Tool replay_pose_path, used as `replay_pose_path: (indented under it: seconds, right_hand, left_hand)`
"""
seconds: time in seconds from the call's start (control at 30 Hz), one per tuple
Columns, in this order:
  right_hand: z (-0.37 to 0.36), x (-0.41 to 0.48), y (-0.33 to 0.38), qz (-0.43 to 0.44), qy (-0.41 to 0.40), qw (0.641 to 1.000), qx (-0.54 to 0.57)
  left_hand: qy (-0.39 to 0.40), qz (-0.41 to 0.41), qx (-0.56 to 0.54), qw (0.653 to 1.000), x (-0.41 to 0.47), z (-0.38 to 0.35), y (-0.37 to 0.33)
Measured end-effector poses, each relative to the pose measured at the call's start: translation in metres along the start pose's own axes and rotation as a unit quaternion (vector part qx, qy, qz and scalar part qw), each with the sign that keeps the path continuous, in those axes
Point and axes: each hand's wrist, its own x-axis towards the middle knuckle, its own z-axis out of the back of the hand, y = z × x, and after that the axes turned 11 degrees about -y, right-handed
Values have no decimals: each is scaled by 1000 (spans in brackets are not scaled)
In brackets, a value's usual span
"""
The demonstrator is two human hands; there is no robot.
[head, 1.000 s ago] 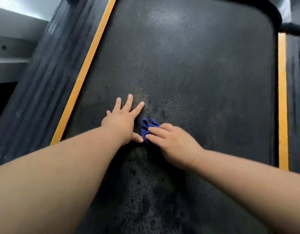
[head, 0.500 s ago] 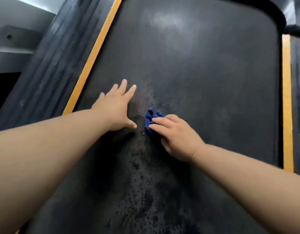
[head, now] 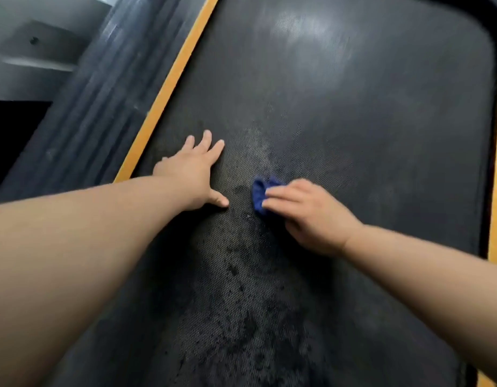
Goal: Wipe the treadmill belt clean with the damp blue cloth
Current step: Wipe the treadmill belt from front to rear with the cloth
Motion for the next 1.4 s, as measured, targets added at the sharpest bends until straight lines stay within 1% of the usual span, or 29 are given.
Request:
replay_pose_path:
  seconds: [0.03,0.1,0.13,0.17,0.2,0.23,0.33,0.4,0.43,0.47,0.5,0.53,0.6,0.63,0.7,0.77,0.83,0.9,0.93,0.97,1.03,1.07,1.1,1.17,1.27,1.33,1.4]
  right_hand:
    - [1,13,-15,-35,-12,999,-17]
    - [6,41,-41,-176,-49,982,-56]
    - [7,51,-45,-232,-48,969,-77]
    - [5,55,-41,-241,-39,965,-98]
    - [2,55,-31,-216,-21,971,-101]
    - [-1,50,-15,-171,1,981,-90]
    - [-16,13,41,-34,63,997,1]
    - [-17,-4,59,19,64,997,44]
    - [-15,-1,53,45,62,996,37]
    - [-12,8,41,58,55,997,4]
    - [-9,20,24,35,45,998,-34]
    - [-5,34,3,-23,30,997,-69]
    - [4,53,-28,-147,2,983,-109]
    - [6,56,-31,-174,2,978,-116]
    - [0,50,-13,-160,18,981,-109]
    - [-9,32,24,-122,36,990,-59]
    - [-16,12,51,-79,28,996,-7]
    - [-18,10,47,-50,11,999,6]
    - [-16,17,37,-54,7,998,-12]
    - [-13,29,26,-87,7,995,-40]
    - [-4,60,-2,-195,-2,975,-107]
    - [1,72,-12,-228,11,965,-128]
    - [5,78,-17,-230,37,962,-139]
    - [9,70,-12,-182,72,971,-138]
    - [2,29,10,-94,44,991,-89]
    - [-6,15,15,-75,20,994,-75]
    - [-8,25,12,-72,12,994,-83]
  left_hand:
    - [3,1,3,1000,0,1,0]
    - [4,-2,6,1000,0,0,-1]
    - [2,-4,6,1000,1,-1,-1]
    - [2,-4,5,1000,1,-1,-2]
    - [4,-4,5,1000,2,0,-2]
    - [7,-4,5,1000,1,1,-2]
    - [11,-8,7,1000,0,1,-1]
    - [7,-11,9,1000,1,0,-1]
    - [7,-10,12,1000,1,0,-1]
    - [6,-8,15,1000,1,1,-1]
    - [5,-6,18,1000,1,1,-1]
    - [4,-5,19,1000,0,2,-1]
    - [6,-4,16,1000,-1,2,-1]
    - [5,-4,11,1000,-2,1,-2]
    - [1,-6,1,1000,-3,-1,-2]
    - [3,-15,-5,1000,-4,0,2]
    - [13,-42,5,999,-4,5,10]
    - [22,-70,30,997,-3,6,17]
    - [22,-76,39,996,-2,6,19]
    - [22,-75,44,996,-2,5,20]
    - [24,-68,37,997,-3,4,19]
    - [24,-67,31,997,-2,4,18]
    - [25,-70,28,997,-3,4,16]
    - [23,-75,25,997,-5,4,15]
    - [16,-77,-2,997,-9,4,15]
    - [21,-73,-11,997,-10,3,15]
    - [20,-69,-4,997,-8,2,16]
